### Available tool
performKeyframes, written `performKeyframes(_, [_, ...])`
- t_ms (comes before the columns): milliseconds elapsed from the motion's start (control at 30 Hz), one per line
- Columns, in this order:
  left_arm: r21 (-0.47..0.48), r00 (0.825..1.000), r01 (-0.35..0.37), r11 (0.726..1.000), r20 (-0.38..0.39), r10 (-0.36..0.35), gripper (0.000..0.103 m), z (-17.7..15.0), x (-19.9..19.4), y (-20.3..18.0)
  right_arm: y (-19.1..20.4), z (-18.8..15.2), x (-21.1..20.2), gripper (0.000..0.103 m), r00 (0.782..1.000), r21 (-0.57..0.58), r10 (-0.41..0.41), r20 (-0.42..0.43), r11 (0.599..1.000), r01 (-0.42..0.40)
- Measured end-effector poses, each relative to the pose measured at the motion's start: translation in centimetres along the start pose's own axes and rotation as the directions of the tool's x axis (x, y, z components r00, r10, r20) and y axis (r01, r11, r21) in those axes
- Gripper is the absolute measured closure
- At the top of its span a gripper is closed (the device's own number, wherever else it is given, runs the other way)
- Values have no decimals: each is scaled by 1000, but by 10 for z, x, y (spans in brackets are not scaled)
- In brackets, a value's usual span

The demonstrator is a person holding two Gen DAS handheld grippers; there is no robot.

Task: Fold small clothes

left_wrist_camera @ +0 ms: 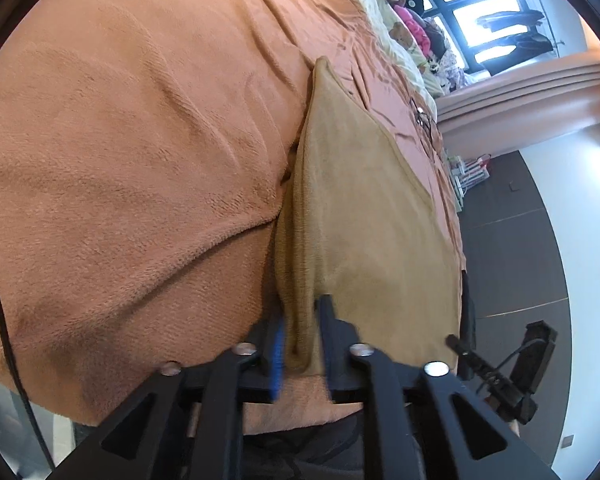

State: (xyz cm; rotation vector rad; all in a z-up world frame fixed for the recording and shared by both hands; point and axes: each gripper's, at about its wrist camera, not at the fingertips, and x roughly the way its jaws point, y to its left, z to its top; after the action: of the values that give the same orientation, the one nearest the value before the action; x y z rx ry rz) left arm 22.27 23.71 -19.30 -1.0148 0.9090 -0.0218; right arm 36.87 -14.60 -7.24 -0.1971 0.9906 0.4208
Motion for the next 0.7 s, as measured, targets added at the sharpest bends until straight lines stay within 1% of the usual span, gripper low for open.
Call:
performKeyframes(67, [0, 1000, 0, 1000, -2, 0, 70, 1, 3, -2, 6, 4, 14, 98, 1000, -18, -3, -13, 1000, 3])
performKeyframes(200, [-9, 1000, -18, 1000, -1, 18, 70, 3, 8, -1, 12, 16, 38, 98, 999, -30, 6, -37, 1000, -7])
performKeyframes(233, [-14, 1000, -18, 1000, 1, 18, 72, 3, 9, 0, 12, 20, 44, 98, 999, -34, 6, -39, 999, -7])
performKeyframes(300, [-17, 1000, -25, 1000, 6, 25, 89, 3, 10, 0, 11, 26, 53, 98, 999, -35, 9, -45, 999, -10])
performKeyframes(367, [-38, 1000, -21, 999, 7, 21, 93, 3, 10, 3, 11, 33, 63, 98, 999, -31, 18, -48, 999, -19])
performKeyframes(500, [-83, 1000, -6, 997, 21, 8, 95, 2, 7, 8, 6, 53, 79, 98, 998, -18, 39, -54, 999, -40])
performKeyframes(700, [-151, 999, 16, 988, 37, -11, 95, -2, 3, 16, 6, 95, 107, 99, 997, -8, 51, -57, 999, -52])
